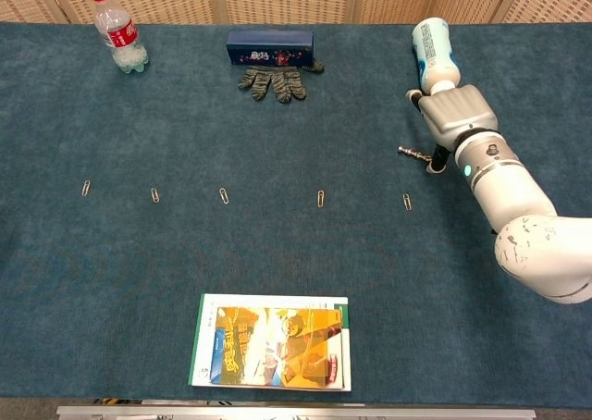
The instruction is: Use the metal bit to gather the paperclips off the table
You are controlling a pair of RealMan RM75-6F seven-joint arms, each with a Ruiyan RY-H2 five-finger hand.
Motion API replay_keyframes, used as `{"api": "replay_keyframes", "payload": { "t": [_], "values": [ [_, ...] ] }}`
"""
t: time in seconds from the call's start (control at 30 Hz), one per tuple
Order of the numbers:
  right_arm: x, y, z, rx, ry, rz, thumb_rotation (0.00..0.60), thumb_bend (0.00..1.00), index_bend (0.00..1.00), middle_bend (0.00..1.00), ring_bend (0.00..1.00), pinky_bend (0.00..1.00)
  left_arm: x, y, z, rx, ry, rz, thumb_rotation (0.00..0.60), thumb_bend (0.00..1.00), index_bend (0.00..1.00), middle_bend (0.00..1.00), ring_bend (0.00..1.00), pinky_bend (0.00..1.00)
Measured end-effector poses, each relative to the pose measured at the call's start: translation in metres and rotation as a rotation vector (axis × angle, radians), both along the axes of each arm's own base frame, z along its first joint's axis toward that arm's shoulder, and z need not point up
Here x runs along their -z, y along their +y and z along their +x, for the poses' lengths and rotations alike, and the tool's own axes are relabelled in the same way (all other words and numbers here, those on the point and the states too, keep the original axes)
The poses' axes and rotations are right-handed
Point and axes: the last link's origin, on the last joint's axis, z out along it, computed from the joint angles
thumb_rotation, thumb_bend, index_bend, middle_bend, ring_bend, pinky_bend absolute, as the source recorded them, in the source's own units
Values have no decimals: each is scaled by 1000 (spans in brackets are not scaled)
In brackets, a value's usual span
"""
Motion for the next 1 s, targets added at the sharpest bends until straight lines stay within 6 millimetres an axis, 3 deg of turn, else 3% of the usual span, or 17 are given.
{"api": "replay_keyframes", "payload": {
  "t": [1.0],
  "values": [
    [-12,-11,-10,32,-6,-62,600,0,74,1000,1000,1000,2,0,0,-3,1,-4,600,491,376,364,330,360]
  ]
}}
